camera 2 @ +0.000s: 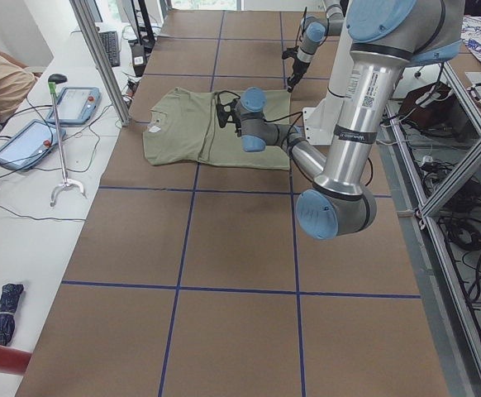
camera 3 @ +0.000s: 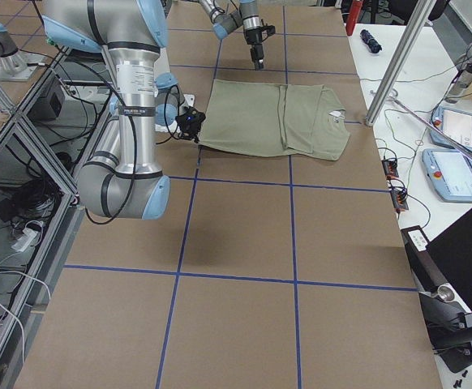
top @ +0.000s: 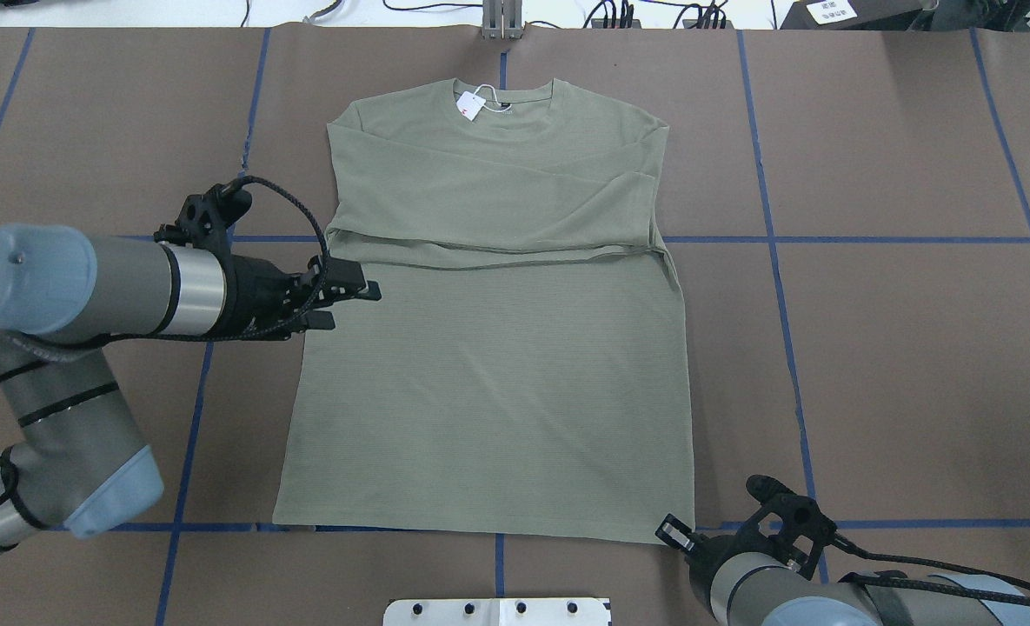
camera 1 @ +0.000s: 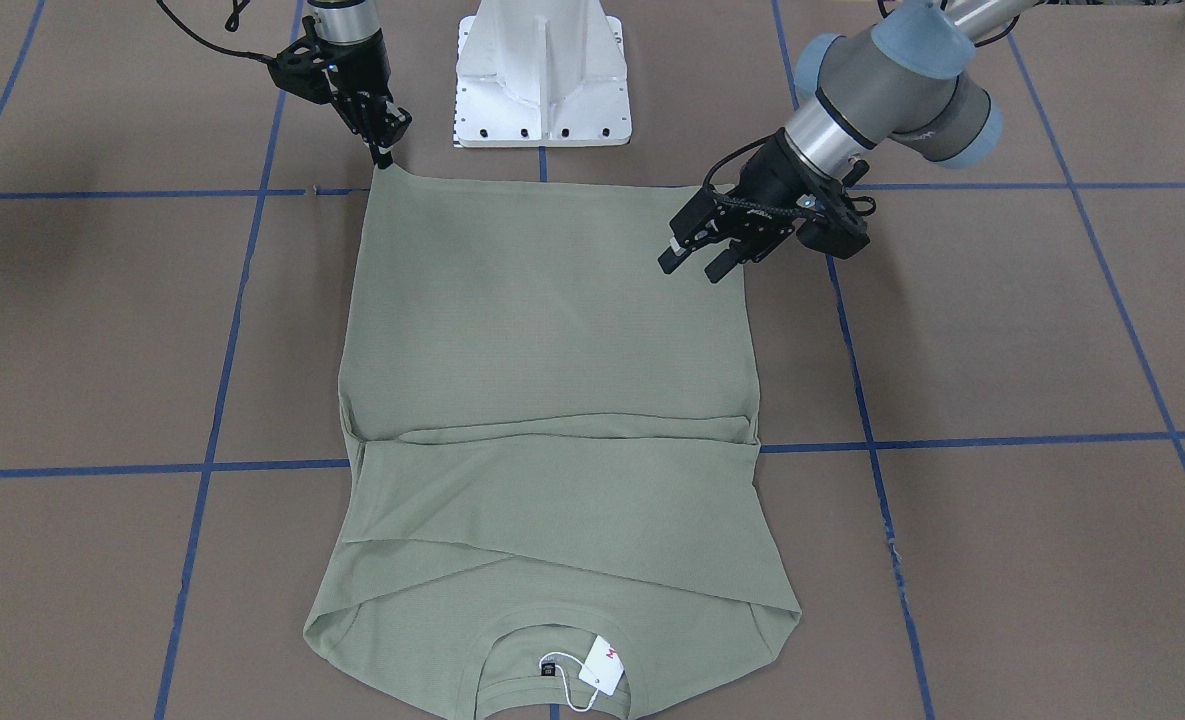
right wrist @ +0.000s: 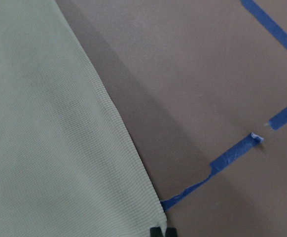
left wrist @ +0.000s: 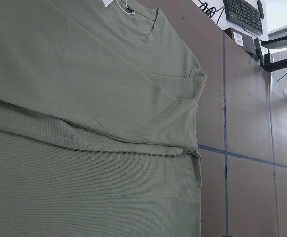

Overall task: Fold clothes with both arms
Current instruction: 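Lower both grippers to grasp the shirt hem corners nearest the robot, then lift the hem with both grippers and fold it up toward the collar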

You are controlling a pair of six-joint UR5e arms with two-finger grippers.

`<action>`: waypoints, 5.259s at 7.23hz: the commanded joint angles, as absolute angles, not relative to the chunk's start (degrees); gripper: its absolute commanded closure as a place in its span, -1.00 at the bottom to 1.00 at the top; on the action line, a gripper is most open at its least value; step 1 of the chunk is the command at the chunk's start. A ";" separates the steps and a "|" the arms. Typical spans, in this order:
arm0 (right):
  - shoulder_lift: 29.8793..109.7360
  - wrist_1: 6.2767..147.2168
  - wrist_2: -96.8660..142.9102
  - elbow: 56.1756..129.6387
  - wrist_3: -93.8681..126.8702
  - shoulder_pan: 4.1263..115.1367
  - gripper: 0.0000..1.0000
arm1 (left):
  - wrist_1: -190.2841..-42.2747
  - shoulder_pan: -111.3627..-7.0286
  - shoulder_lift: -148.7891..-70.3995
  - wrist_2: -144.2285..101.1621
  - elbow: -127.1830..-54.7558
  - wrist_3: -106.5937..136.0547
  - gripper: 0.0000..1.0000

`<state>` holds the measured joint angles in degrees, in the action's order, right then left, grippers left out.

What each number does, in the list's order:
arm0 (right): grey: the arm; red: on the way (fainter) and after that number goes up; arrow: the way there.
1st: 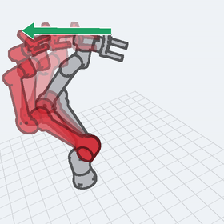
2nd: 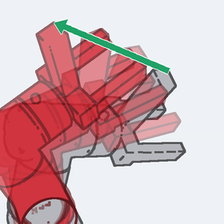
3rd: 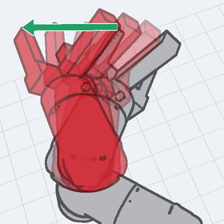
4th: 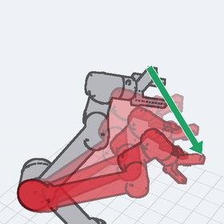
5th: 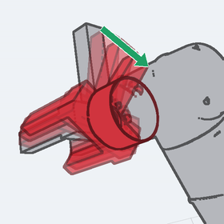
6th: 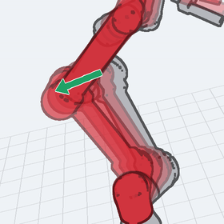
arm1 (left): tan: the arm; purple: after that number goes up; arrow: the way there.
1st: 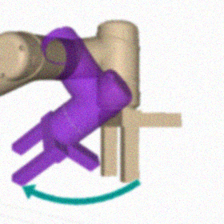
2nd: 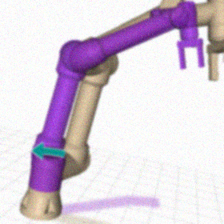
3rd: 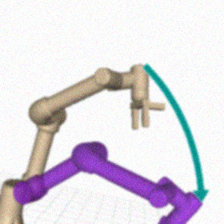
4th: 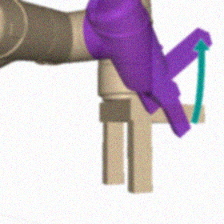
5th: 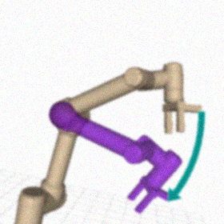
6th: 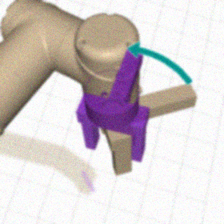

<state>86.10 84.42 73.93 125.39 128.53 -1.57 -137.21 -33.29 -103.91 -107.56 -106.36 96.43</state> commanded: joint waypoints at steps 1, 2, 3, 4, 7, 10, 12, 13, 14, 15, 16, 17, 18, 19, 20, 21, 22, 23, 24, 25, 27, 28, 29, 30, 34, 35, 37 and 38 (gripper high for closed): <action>86.05 84.64 74.00 126.12 128.50 -1.58 1.00 | -124.96 -25.01 -96.53 -99.87 -115.45 96.50 -0.65; 86.04 84.73 74.00 126.04 128.50 -1.58 1.00 | -123.50 -20.87 -95.02 -94.97 -115.57 96.59 -0.64; 86.04 84.64 74.00 126.04 128.50 -1.58 1.00 | -123.49 -18.57 -92.49 -94.23 -115.40 97.03 -0.64; 86.04 84.64 74.00 126.04 128.50 -1.58 1.00 | -123.49 -16.20 -91.33 -93.61 -115.49 98.25 -0.64; 85.96 84.64 74.00 126.04 128.50 -1.58 1.00 | -122.96 -10.64 -89.57 -90.26 -114.53 102.21 -0.54; 85.78 84.64 73.92 126.04 128.50 -1.67 1.00 | -122.78 -10.02 -88.86 -90.26 -114.70 103.00 -0.25; 85.78 84.64 73.92 126.04 128.50 -1.67 1.00 | -122.78 -10.02 -88.86 -90.26 -115.13 103.10 -0.17; 85.78 84.64 73.92 126.04 128.58 -1.58 1.00 | -122.78 -9.93 -88.94 -90.26 -115.14 103.10 0.02; 85.69 84.64 73.83 126.04 128.58 -1.58 1.00 | -122.78 -9.84 -88.95 -90.26 -115.31 103.10 0.34; 85.69 84.64 73.83 126.04 128.58 -1.67 1.00 | -122.78 -9.41 -88.86 -90.26 -115.23 103.10 0.70; 85.69 84.64 73.74 126.04 128.58 -1.67 1.00 | -122.78 -8.88 -88.86 -90.26 -115.22 103.10 1.00; 85.52 84.64 73.83 126.12 128.58 -1.50 1.00 | -122.78 -8.35 -88.86 -90.26 -115.40 103.10 1.00; 85.95 84.64 73.83 127.25 128.58 -1.32 1.00 | -122.78 -7.91 -88.77 -90.35 -117.05 103.18 1.00; 87.00 86.12 74.00 129.61 128.58 -1.49 1.00 | -122.70 -7.82 -88.68 -90.35 -118.29 103.71 1.00; 87.27 89.79 74.79 132.07 128.58 -2.63 1.00 | -122.70 -7.21 -88.68 -90.44 -119.78 104.67 1.00; 87.71 93.65 75.75 135.75 128.76 -4.03 1.00 | -122.70 -7.21 -88.59 -90.70 -122.23 104.85 1.00; 87.71 96.65 75.76 138.66 128.76 -4.22 1.00 | -121.48 -7.21 -87.81 -90.79 -125.74 105.90 1.00; 87.54 97.20 75.59 139.91 128.67 -3.35 1.00 | -120.51 -7.47 -85.63 -92.10 -131.77 106.26 1.00; 87.10 97.29 75.50 140.79 128.67 -0.38 1.00 | -119.28 -8.08 -84.21 -93.33 -136.71 106.35 1.00; 85.79 97.29 75.76 141.15 127.54 4.69 1.00 | -117.01 -8.61 -85.59 -93.51 -138.50 106.26 1.00; 77.39 98.25 78.64 138.97 120.89 12.70 1.00 | -116.19 -16.48 -90.33 -93.95 -137.47 105.30 1.00; 73.69 98.44 81.10 135.39 116.93 17.96 1.00 | -116.02 -22.09 -93.31 -96.22 -134.94 103.55 1.00; 69.82 98.35 86.00 130.65 112.02 24.28 1.00 | -116.02 -28.59 -97.95 -100.07 -130.21 100.14 1.00; 66.13 97.83 90.92 125.12 106.93 30.09 1.00 | -116.02 -32.39 -101.74 -101.67 -124.86 98.02 1.00; 56.70 85.24 93.16 99.23 99.49 41.55 1.00 | -116.97 -41.02 -112.91 -101.34 -105.97 88.97 1.00; 53.91 80.47 94.56 90.79 97.23 43.92 1.00 | -117.24 -43.66 -114.94 -101.34 -101.82 85.73 1.00; 48.36 76.14 96.68 79.42 95.72 45.79 1.00 | -122.21 -44.91 -117.50 -101.25 -92.69 83.94 1.00; 47.99 72.72 96.68 75.89 95.54 45.88 1.00 | -129.48 -44.91 -118.21 -100.38 -86.02 83.94 1.00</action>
